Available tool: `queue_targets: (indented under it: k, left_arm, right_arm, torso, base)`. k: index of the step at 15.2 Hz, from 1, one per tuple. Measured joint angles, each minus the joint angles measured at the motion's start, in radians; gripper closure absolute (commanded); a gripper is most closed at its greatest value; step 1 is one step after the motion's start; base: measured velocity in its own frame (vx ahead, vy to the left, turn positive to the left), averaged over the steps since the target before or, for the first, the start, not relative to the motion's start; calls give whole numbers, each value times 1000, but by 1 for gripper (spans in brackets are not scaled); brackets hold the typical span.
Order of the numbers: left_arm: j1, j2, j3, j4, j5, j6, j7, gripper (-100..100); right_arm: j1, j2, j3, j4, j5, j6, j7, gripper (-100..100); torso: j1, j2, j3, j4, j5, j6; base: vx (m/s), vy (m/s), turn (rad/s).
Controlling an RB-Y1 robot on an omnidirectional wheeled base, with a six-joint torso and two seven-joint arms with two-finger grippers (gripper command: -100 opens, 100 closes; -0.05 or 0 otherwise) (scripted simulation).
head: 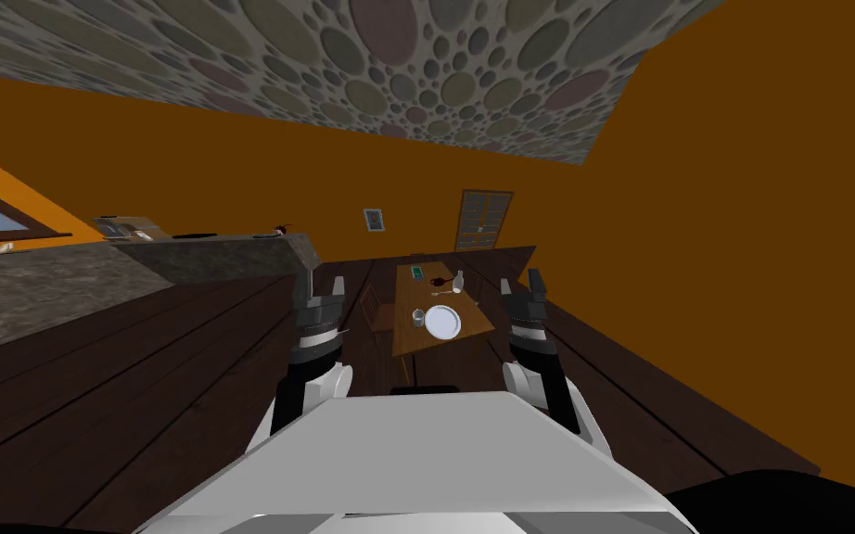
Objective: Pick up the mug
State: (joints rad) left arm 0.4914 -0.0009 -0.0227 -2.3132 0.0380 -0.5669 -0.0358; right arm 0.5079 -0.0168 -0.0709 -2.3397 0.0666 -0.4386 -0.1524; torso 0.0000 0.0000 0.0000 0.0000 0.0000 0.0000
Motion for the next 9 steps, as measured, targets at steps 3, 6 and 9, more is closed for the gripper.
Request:
queue_targets:
  k: [3,6,9]
  left_arm:
    - [-10,49,4,11,2,27,7,-100]
    - [-19,98,14,28,9,74,24,-100]
    - [-30,128,22,49,13,119,39,-100]
  right_arm:
    - [0,0,0,0,0,0,0,0]
    - [0,0,0,0,0,0,0,0]
    - [0,0,0,0,0,0,0,0]
  torso:
    - [-2,2,1,0,0,0]
    - [-3,3,2,1,-1,0]
    - [-3,3,2,1,-1,0]
  base:
    - [-34,-34,-103]
    - [-50,-49,-100]
    - [-33,-46,-60]
